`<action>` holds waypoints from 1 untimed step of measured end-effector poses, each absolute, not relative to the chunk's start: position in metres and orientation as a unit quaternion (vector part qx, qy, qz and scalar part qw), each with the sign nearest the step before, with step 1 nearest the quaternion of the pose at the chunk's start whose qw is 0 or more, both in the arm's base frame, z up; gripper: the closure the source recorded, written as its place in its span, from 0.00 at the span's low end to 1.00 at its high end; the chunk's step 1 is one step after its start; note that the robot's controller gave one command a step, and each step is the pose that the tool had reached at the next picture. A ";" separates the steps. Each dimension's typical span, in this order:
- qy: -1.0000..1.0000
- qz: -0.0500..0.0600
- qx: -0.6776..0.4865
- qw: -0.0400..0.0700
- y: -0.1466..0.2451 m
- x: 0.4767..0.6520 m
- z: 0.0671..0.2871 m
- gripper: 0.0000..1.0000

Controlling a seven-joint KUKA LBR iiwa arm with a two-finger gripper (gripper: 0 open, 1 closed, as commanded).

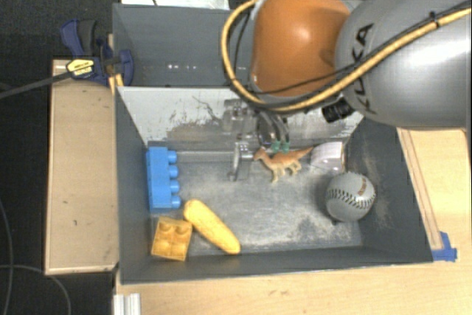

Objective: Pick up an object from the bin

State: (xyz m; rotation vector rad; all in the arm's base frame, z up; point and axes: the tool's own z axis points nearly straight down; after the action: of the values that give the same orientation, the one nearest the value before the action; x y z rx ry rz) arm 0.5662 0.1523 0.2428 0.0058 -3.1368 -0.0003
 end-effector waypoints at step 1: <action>-1.000 -0.001 0.000 -0.002 0.151 0.568 0.248 0.00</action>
Offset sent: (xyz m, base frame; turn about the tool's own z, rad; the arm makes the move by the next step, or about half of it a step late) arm -0.0751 0.0421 -0.1728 0.1787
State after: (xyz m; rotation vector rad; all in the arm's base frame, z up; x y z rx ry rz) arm 0.5678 0.1513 0.2477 -0.0012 -3.1450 -0.0024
